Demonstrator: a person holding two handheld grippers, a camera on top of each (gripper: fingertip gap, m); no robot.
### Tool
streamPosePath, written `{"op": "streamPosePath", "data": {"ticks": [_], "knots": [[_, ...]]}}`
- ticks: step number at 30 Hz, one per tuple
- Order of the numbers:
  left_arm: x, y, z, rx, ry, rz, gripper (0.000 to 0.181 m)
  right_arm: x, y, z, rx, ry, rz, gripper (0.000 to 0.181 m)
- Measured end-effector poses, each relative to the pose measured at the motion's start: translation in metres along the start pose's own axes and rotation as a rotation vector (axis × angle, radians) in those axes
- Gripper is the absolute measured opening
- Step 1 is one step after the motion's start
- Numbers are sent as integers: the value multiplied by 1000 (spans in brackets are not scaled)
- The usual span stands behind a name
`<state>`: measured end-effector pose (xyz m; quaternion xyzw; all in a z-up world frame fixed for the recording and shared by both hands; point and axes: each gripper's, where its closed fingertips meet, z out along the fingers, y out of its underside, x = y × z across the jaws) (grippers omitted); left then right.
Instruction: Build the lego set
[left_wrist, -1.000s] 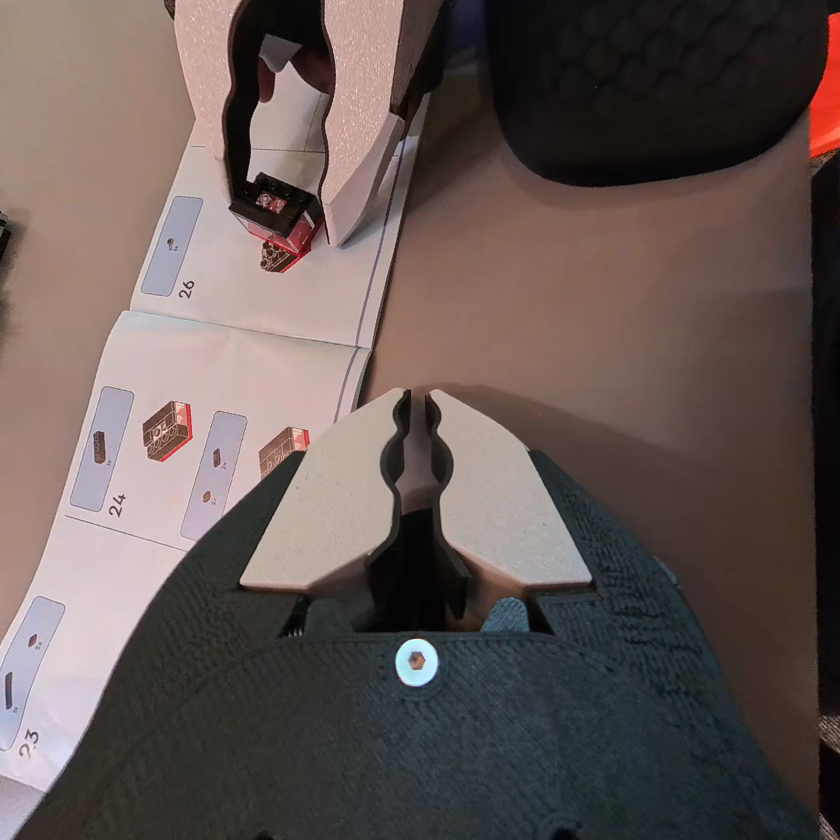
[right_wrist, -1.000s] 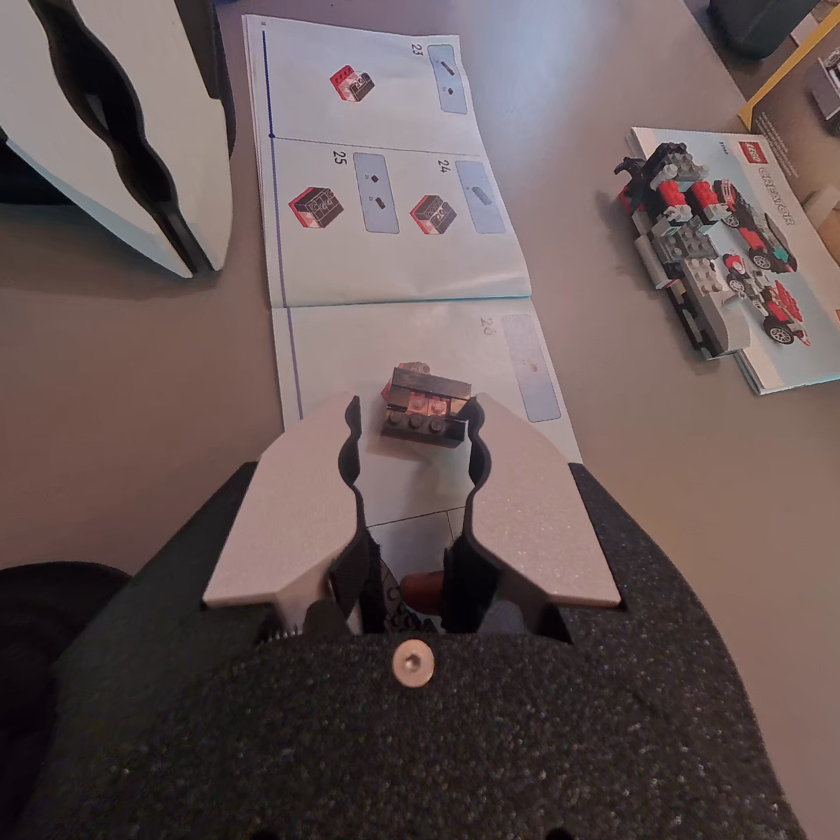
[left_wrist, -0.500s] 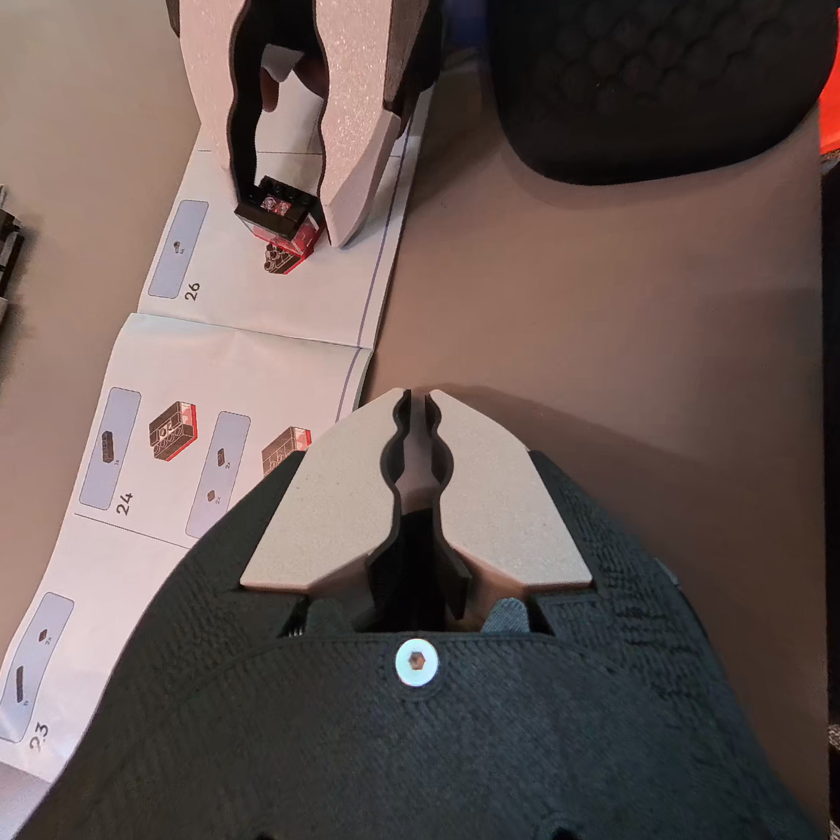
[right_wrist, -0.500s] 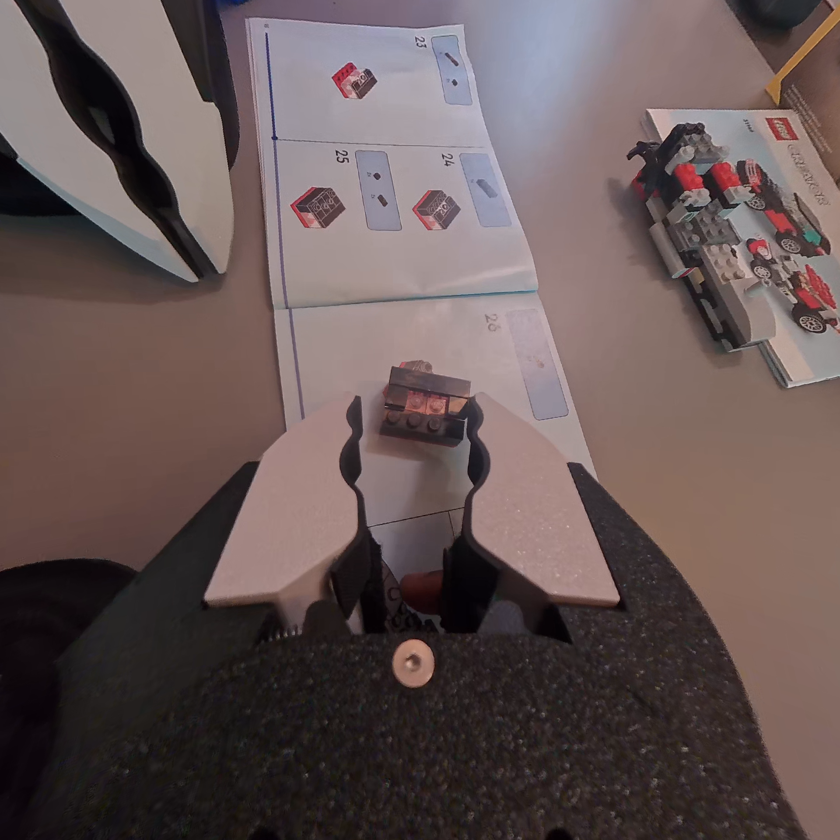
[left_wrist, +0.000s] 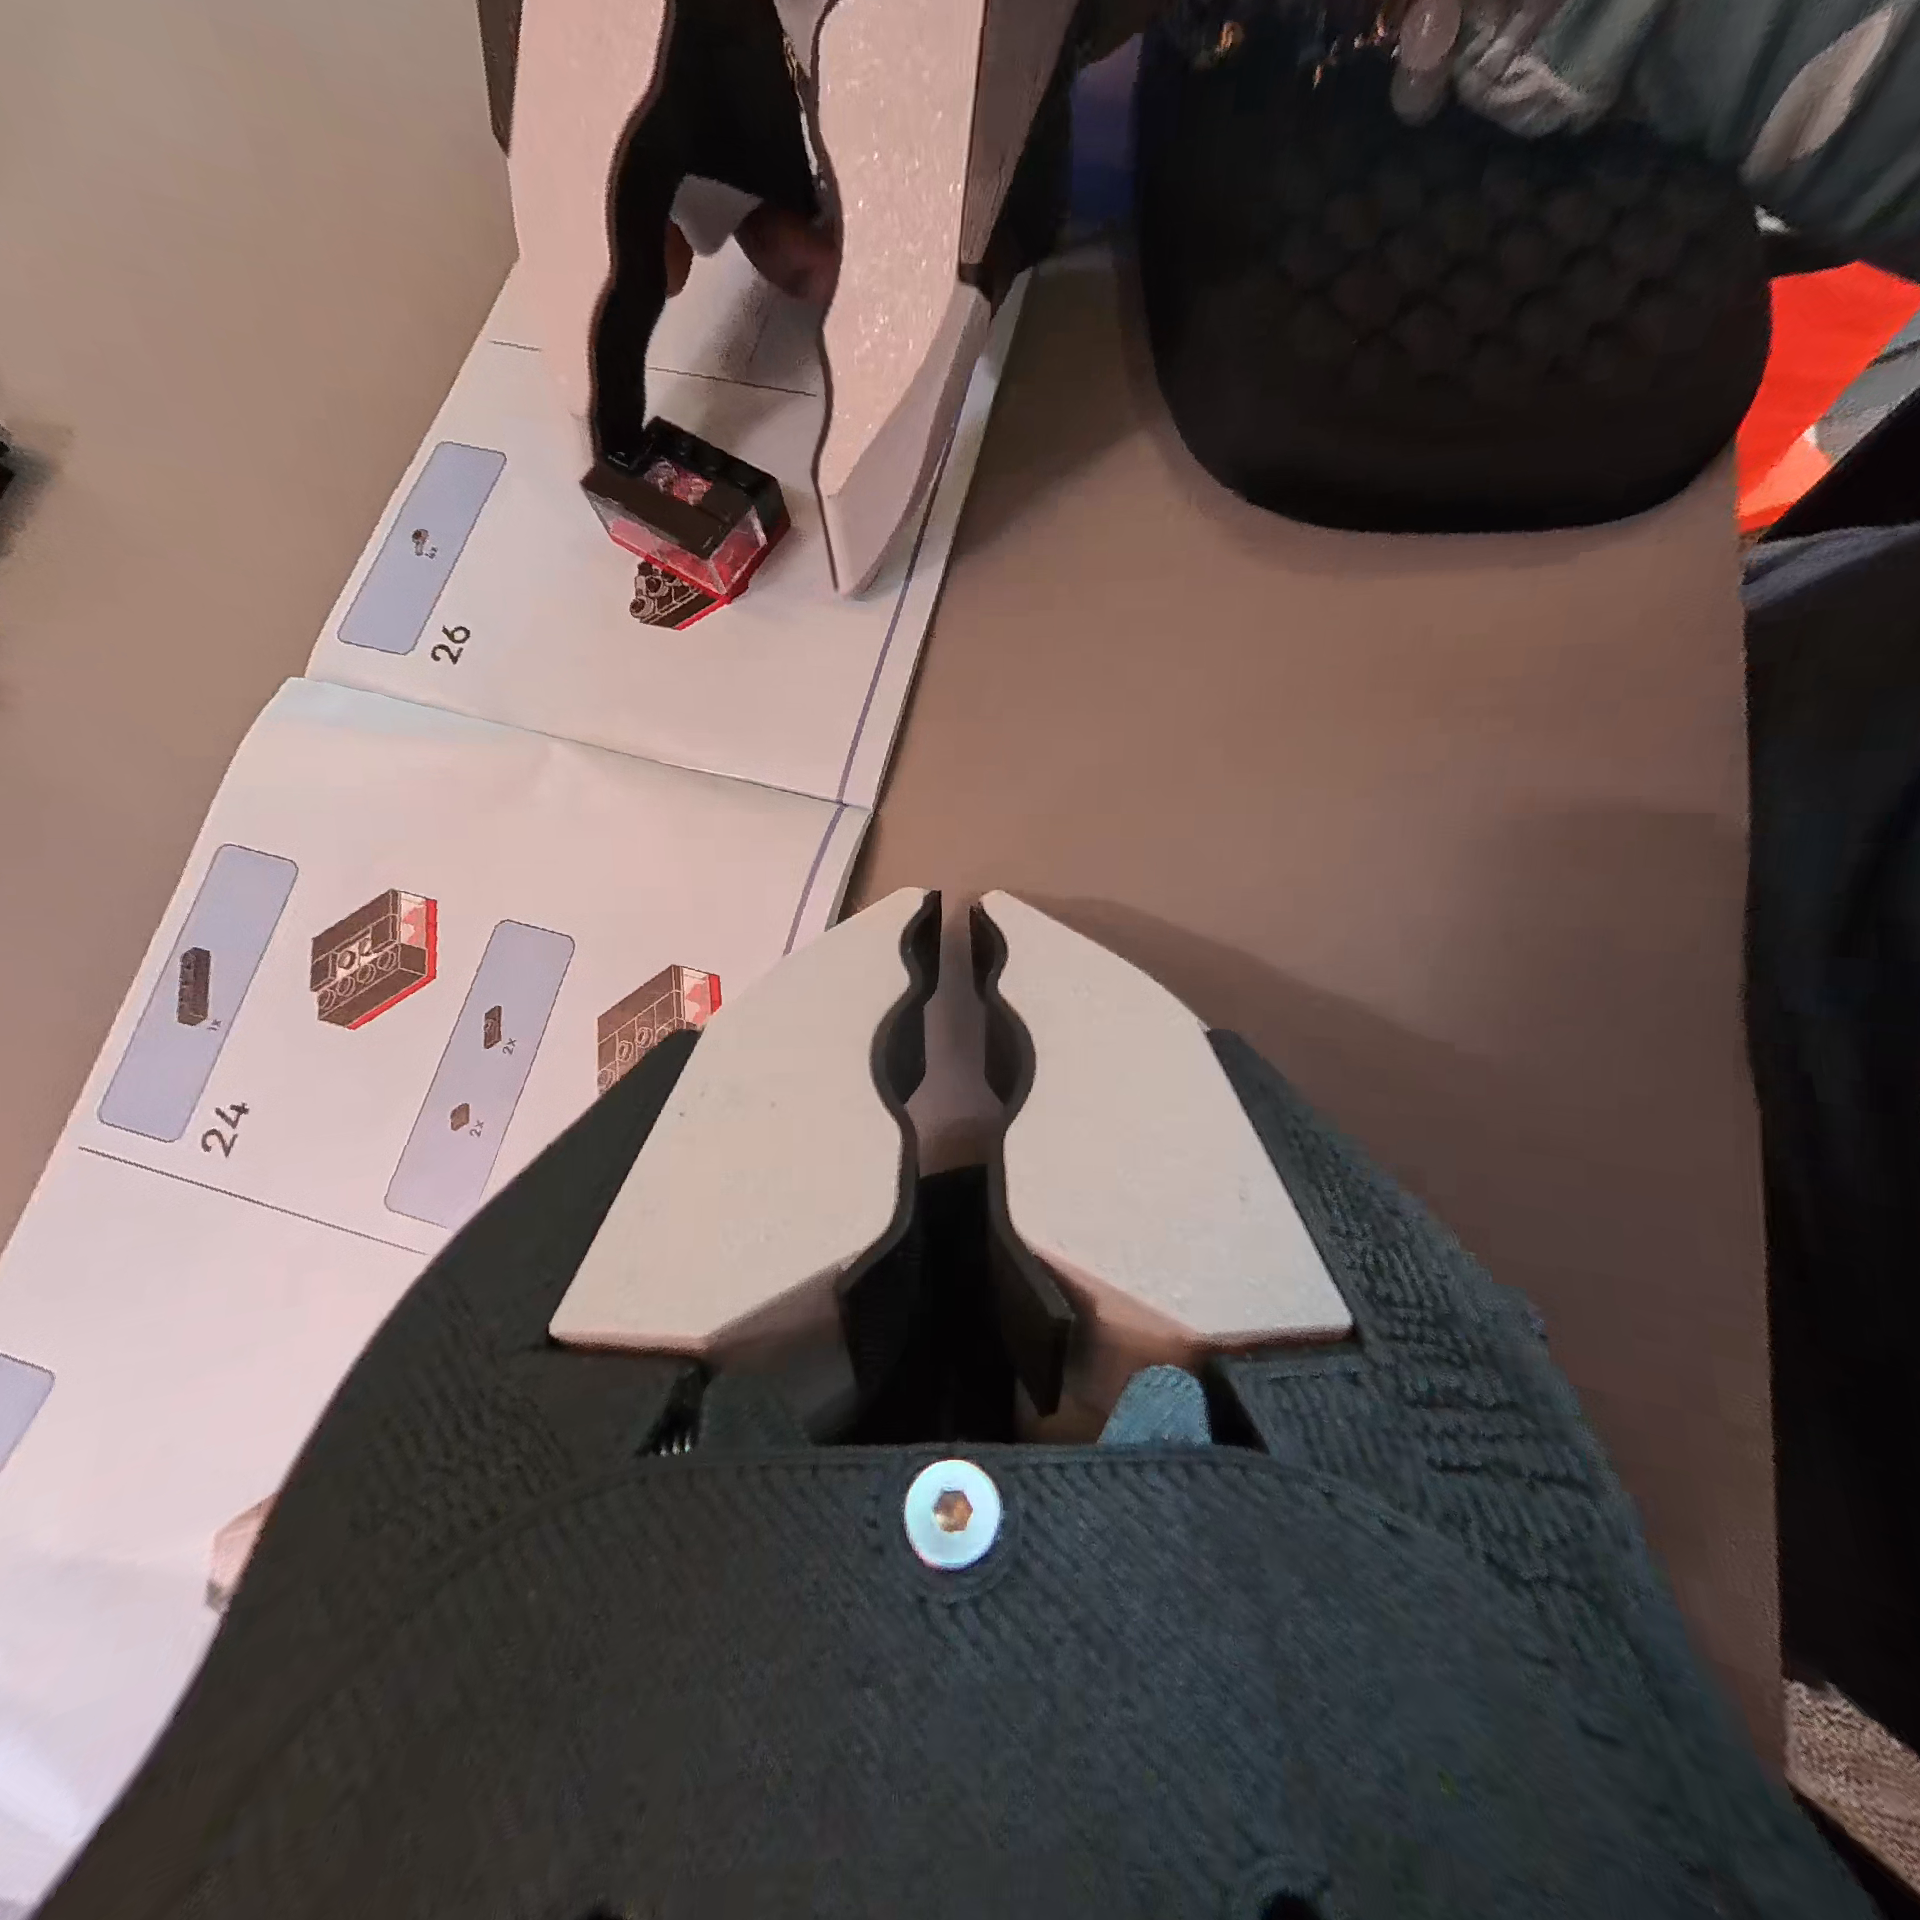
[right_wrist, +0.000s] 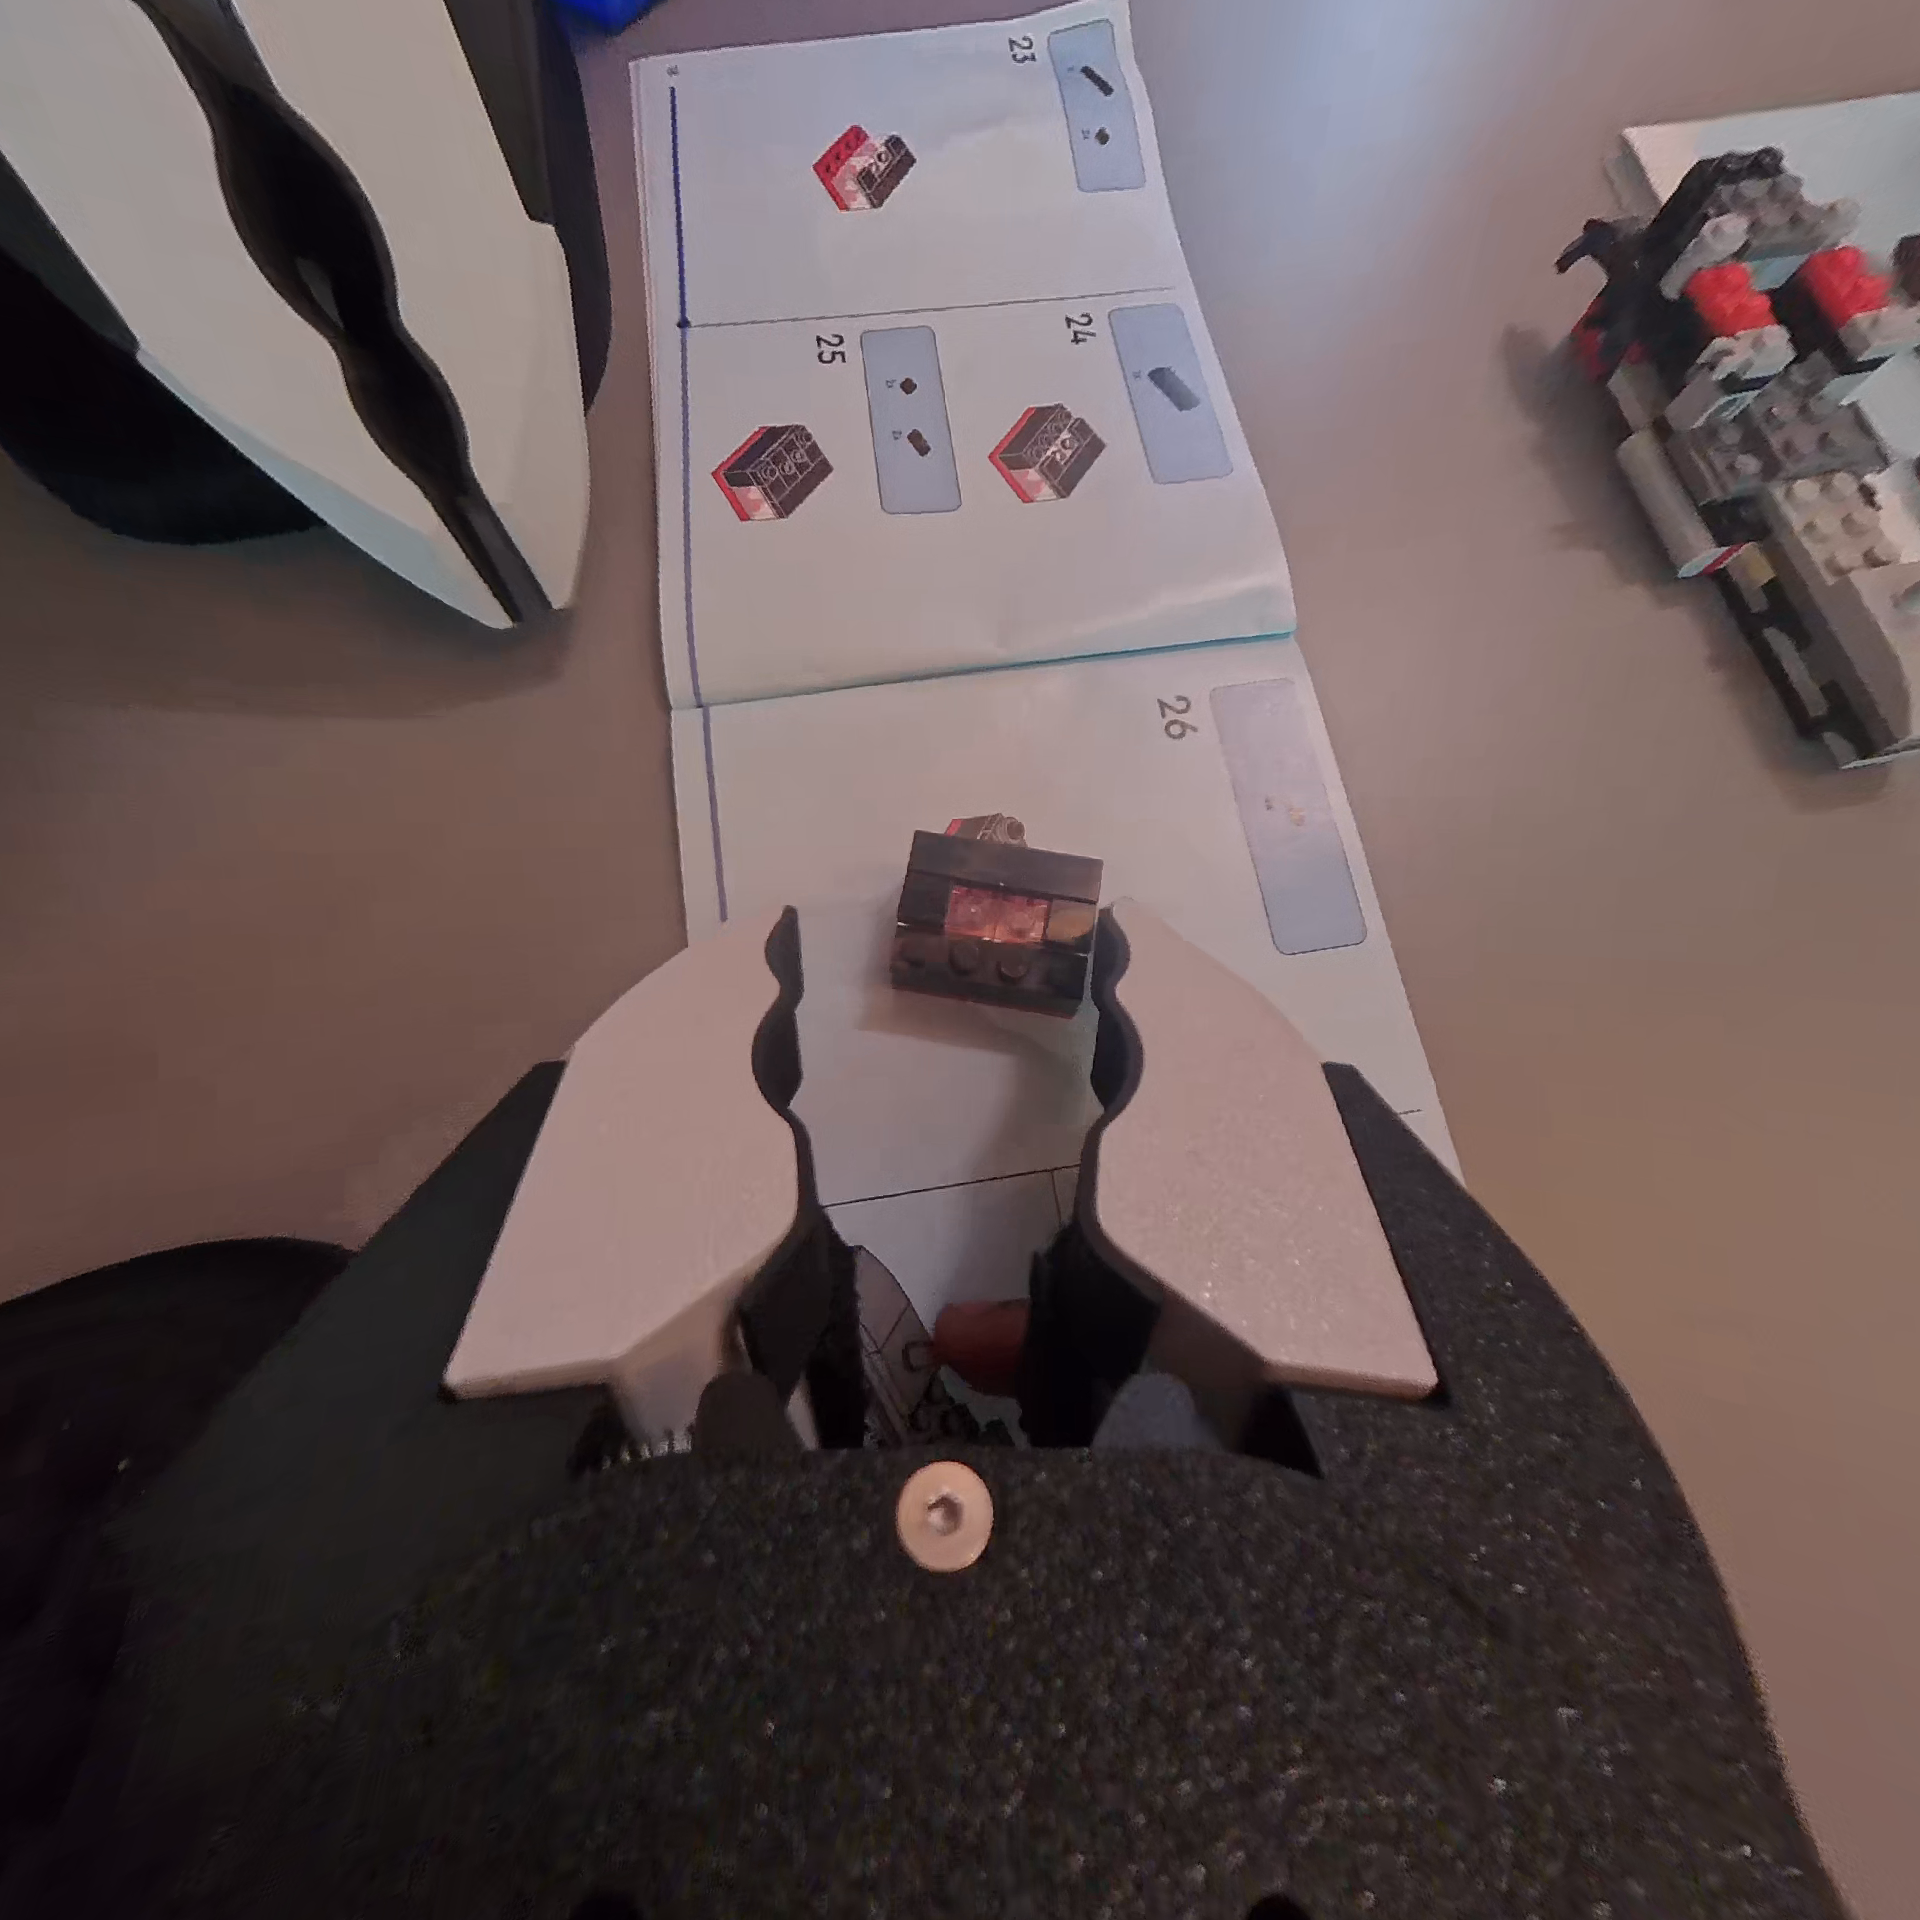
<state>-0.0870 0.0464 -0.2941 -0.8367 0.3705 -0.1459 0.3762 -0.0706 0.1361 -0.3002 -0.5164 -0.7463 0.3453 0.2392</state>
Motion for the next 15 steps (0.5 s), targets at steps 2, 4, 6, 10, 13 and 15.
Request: {"op": "streamPosePath", "data": {"ticks": [2, 4, 6, 10, 13, 15], "knots": [[-1, -2, -2, 26, 7, -19, 5, 1, -1, -1, 11, -16, 33, 56], [-1, -4, -4, 42, 3, -17, 5, 3, -1, -1, 15, -22, 59, 57], [-1, -4, -4, 47, -8, -6, 5, 4, -2, -2, 17, -28, 72, 57], [-2, -6, -7, 67, -63, 39, 5, 7, -2, -2, 25, -9, 87, 61], [-4, -6, -9, 70, -124, 67, 6, 11, -5, -6, 54, 15, 96, 66], [-5, -3, -9, 55, -143, 66, 7, 13, -9, -9, 89, 22, 109, 66]]}}
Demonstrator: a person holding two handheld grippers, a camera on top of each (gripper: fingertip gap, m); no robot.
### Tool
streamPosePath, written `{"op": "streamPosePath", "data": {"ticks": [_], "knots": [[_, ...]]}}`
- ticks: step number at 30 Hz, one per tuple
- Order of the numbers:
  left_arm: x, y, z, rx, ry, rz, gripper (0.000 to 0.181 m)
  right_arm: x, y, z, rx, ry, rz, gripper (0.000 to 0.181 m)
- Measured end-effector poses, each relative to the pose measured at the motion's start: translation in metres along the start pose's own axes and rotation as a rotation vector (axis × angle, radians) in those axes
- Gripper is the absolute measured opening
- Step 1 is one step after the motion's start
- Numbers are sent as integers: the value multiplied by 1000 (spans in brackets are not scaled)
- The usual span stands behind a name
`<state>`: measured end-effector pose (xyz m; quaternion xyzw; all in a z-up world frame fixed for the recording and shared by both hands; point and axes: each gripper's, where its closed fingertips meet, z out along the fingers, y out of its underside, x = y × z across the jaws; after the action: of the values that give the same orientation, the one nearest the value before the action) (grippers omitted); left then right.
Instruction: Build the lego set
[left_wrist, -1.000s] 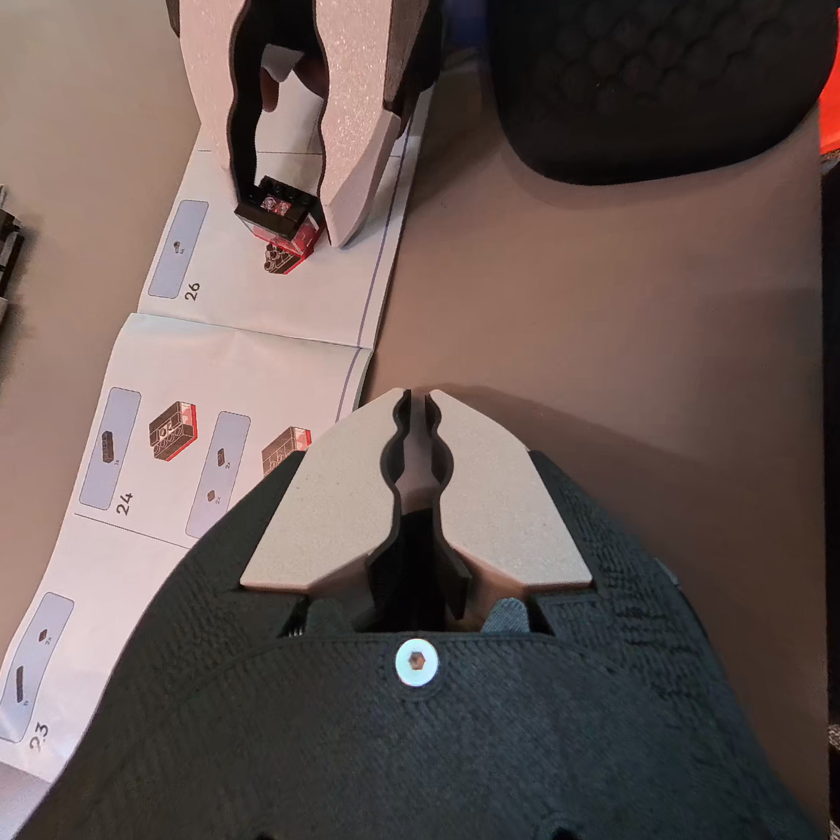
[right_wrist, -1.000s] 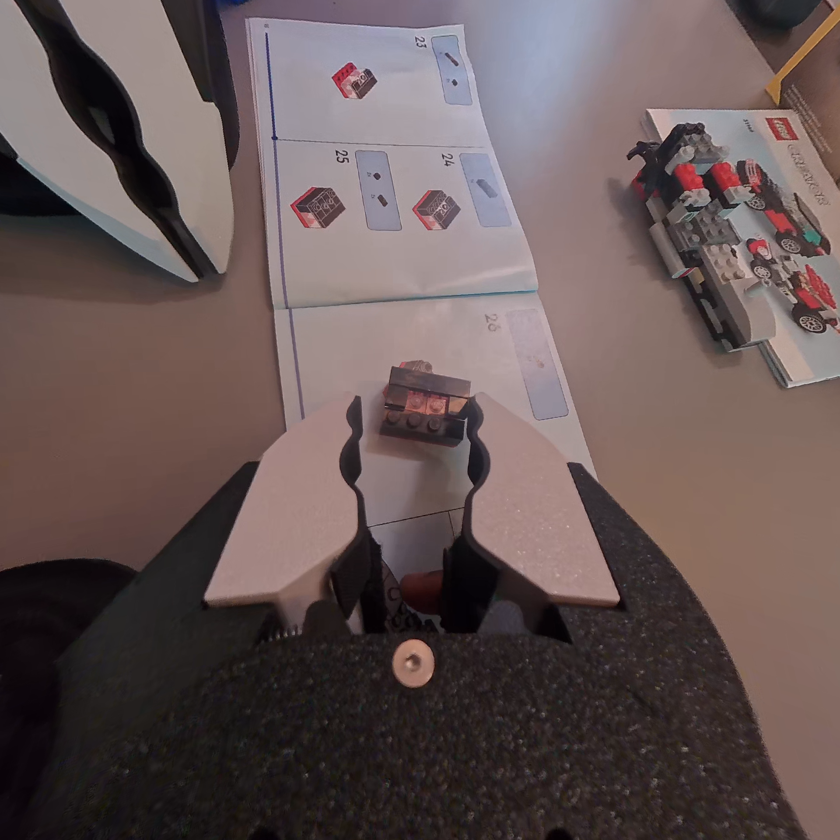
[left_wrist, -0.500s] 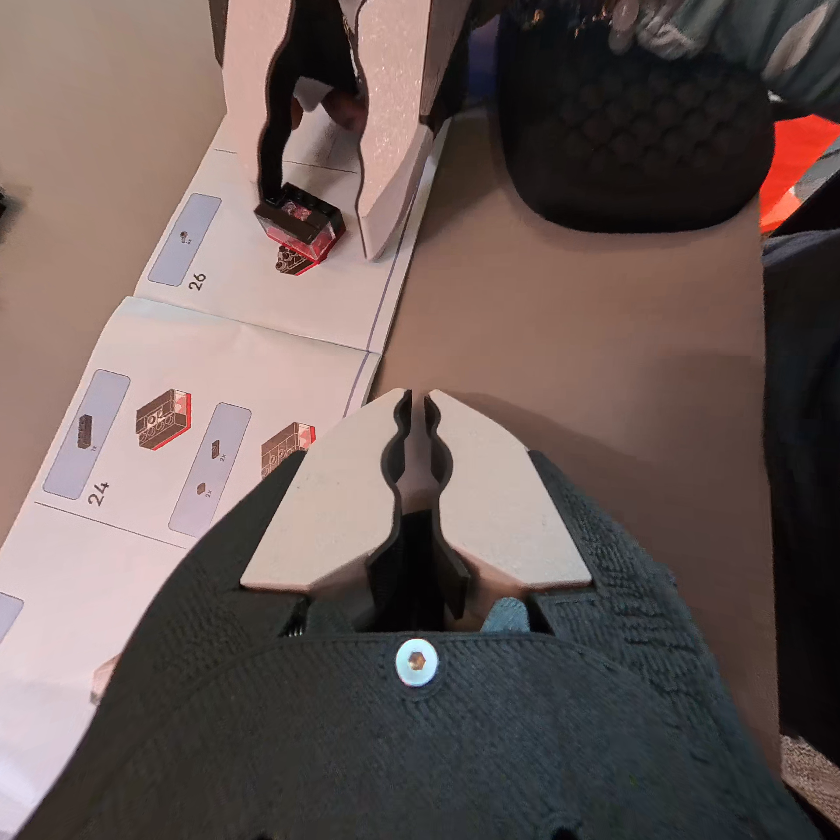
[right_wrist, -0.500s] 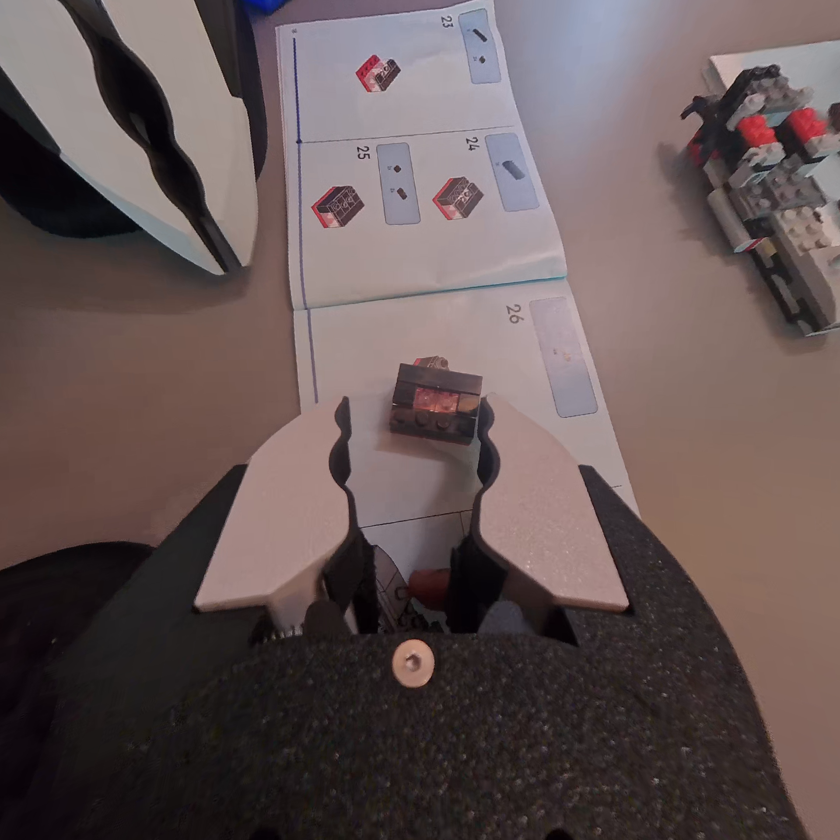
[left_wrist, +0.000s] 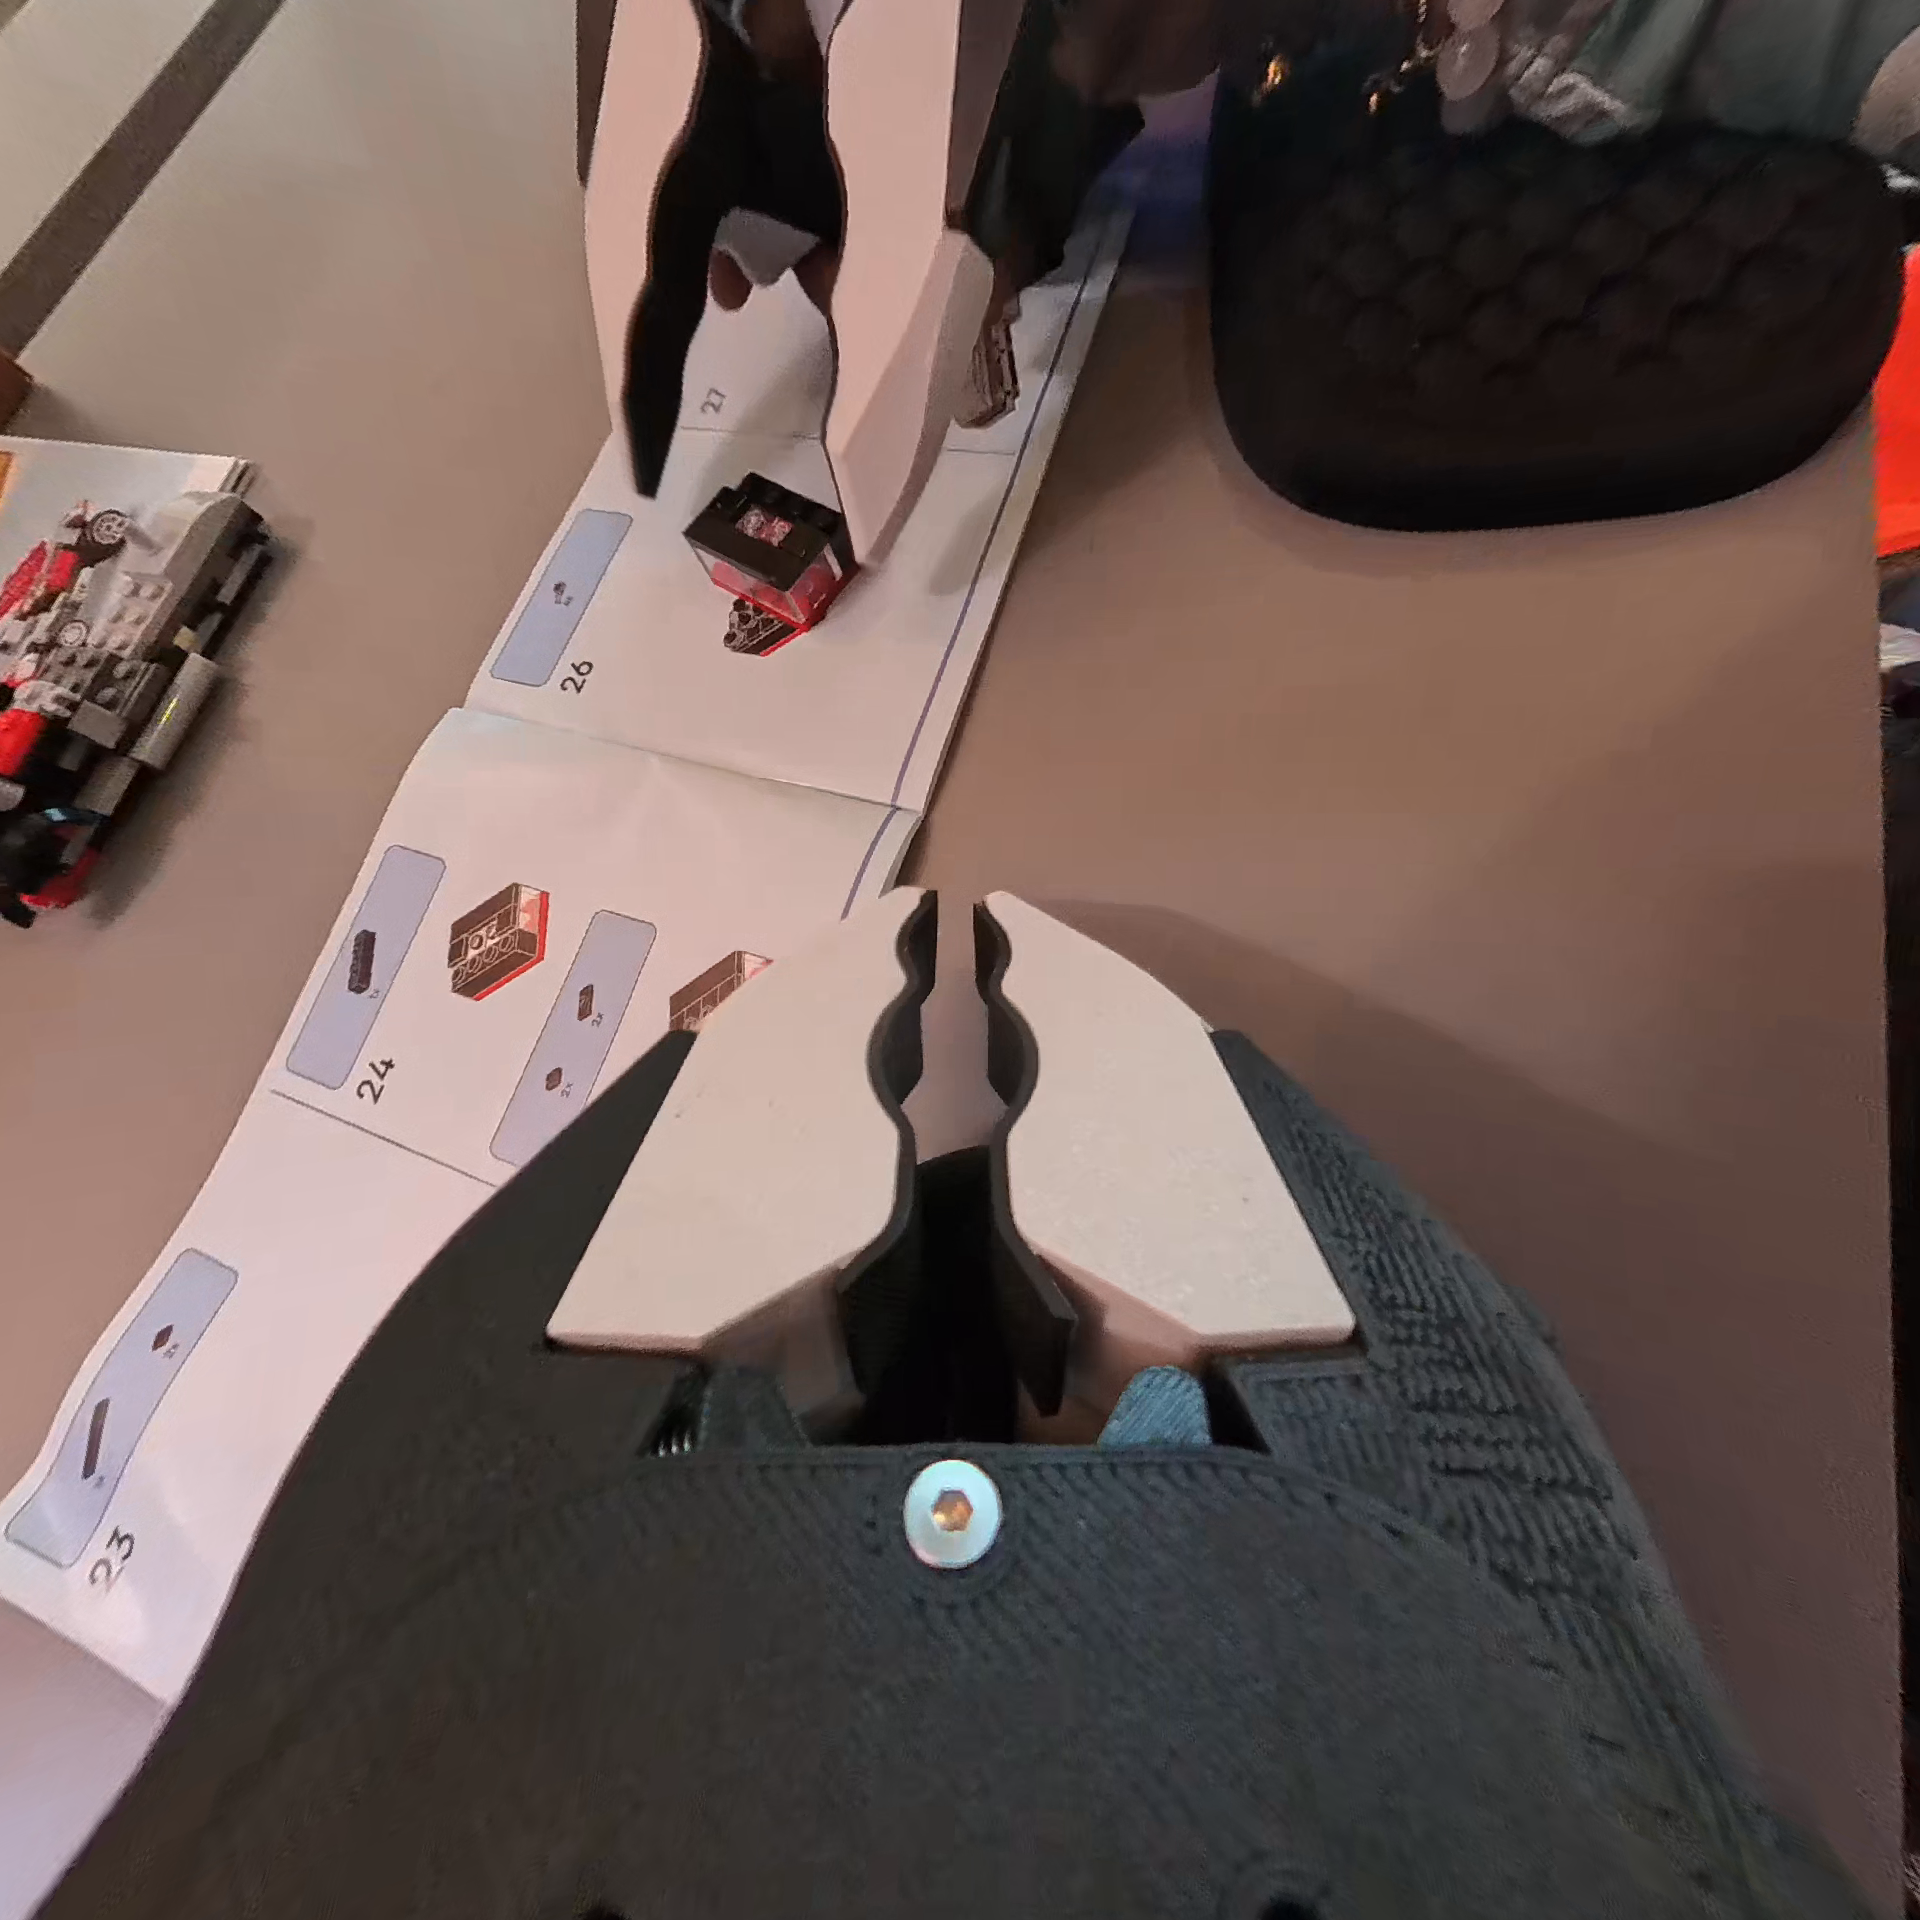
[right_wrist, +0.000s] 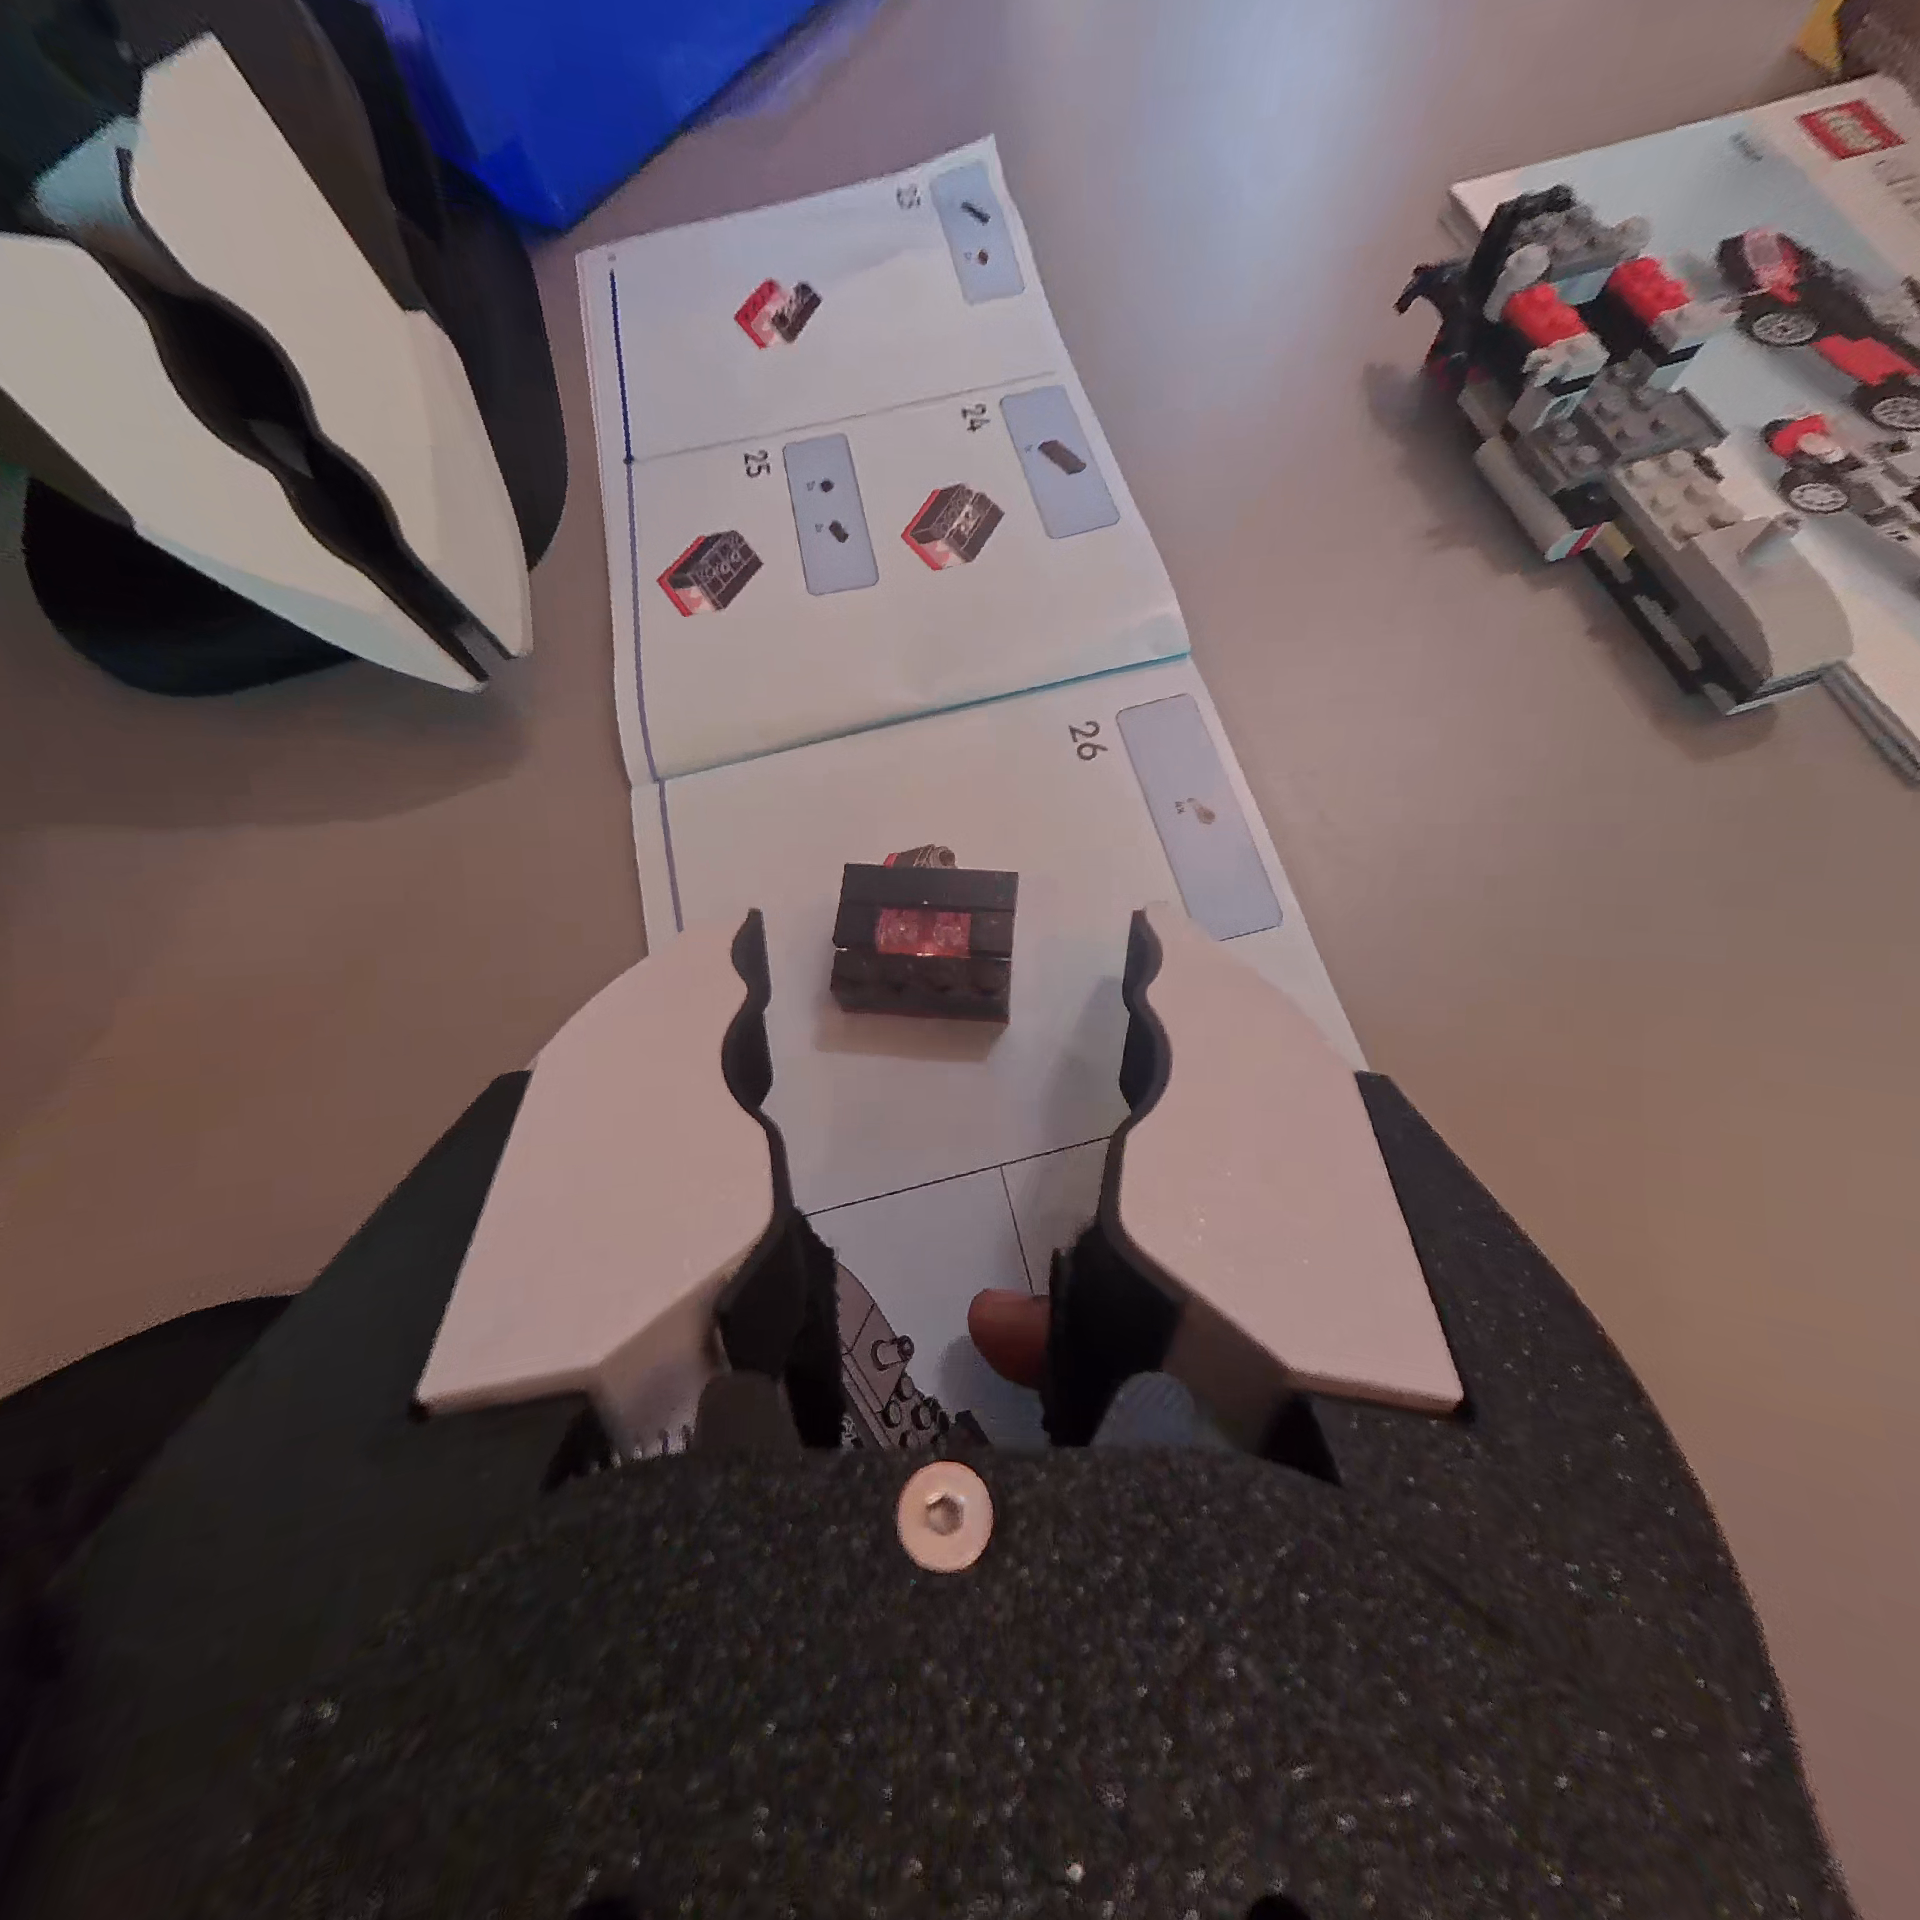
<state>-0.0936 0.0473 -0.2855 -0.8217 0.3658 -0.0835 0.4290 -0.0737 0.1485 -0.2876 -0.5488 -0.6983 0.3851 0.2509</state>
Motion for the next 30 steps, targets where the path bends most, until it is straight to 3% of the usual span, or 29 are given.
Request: {"op": "streamPosePath", "data": {"ticks": [10, 16, 19, 22, 24, 26, 30], "knots": [[-14, -6, -8, 66, -31, -132, 16, 1, 1, 1, -16, 43, -37, 65], [-17, -2, -5, 29, -73, -116, 19, 4, -8, -8, 67, 101, -62, 67], [-19, -4, -7, 46, -81, -122, 20, 9, -32, -27, 160, 211, -77, 67], [-13, -7, -12, 81, -38, -112, 21, 1, -97, -47, 245, 334, -248, 50], [-5, -9, -14, 94, -2, -60, 21, -30, -156, -33, 228, 204, -403, 33], [0, -5, -15, 65, 0, 0, 21, -69, -201, 2, 106, -29, -535, 25], [30, 5, -30, 38, 147, 166, 21, -117, -244, 86, -140, -409, -728, 15]]}}
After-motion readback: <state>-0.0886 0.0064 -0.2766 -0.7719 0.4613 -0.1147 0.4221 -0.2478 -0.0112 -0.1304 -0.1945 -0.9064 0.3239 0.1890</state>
